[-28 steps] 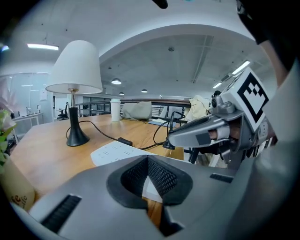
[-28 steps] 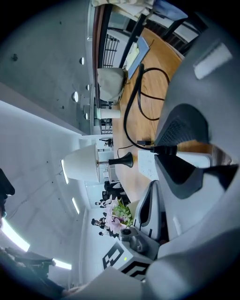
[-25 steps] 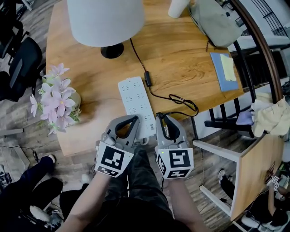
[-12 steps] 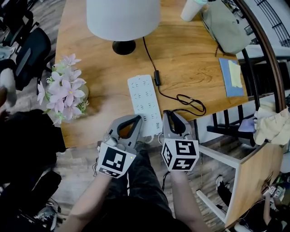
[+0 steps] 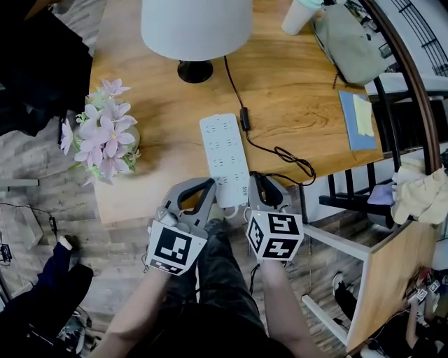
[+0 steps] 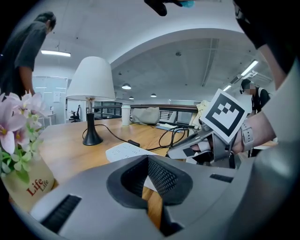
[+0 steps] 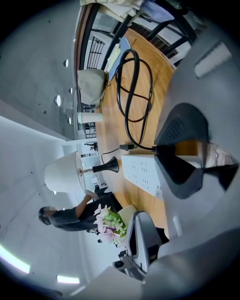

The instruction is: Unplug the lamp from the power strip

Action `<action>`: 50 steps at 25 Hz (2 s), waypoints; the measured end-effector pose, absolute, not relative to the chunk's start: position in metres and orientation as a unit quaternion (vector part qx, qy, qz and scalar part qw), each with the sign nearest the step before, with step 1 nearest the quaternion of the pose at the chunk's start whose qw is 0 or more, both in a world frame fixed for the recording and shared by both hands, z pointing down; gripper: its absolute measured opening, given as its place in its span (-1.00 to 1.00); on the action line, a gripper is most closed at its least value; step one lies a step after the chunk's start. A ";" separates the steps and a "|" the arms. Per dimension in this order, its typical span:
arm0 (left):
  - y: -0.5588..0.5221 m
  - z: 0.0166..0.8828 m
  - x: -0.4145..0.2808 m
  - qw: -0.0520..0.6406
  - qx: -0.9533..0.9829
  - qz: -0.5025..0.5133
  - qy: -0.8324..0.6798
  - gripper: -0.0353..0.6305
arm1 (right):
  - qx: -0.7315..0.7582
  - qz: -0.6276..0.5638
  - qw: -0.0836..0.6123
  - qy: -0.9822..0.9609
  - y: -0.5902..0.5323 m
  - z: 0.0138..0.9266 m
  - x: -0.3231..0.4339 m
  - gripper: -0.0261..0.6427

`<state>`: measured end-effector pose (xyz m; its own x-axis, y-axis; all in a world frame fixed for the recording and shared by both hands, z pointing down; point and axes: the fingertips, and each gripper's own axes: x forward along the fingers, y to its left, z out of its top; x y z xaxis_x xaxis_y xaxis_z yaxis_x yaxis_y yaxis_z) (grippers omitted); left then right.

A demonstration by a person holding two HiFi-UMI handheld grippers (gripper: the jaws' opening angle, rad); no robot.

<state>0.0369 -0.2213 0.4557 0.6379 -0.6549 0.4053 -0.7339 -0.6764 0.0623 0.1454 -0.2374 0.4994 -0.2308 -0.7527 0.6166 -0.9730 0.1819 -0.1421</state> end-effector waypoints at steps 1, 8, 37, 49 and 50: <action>-0.221 0.455 0.037 0.112 0.898 0.177 -0.387 -0.90 | 0.584 0.265 0.206 -0.739 -0.237 0.499 0.146 -0.71; -0.216 0.456 0.038 0.109 0.902 0.175 -0.380 -0.90 | 0.583 0.290 0.183 -0.737 -0.226 0.500 0.146 -0.66; -0.212 0.439 0.044 0.084 0.922 0.164 -0.341 -0.90 | 0.547 0.451 0.066 -0.702 -0.169 0.489 0.128 -0.68; -0.228 0.412 0.033 0.078 0.924 0.132 -0.351 -0.90 | 0.548 0.359 0.010 -0.755 -0.195 0.428 0.121 -0.90; -0.230 0.409 0.031 0.078 0.923 0.129 -0.353 -0.90 | 0.549 0.346 0.009 -0.761 -0.197 0.423 0.120 -0.90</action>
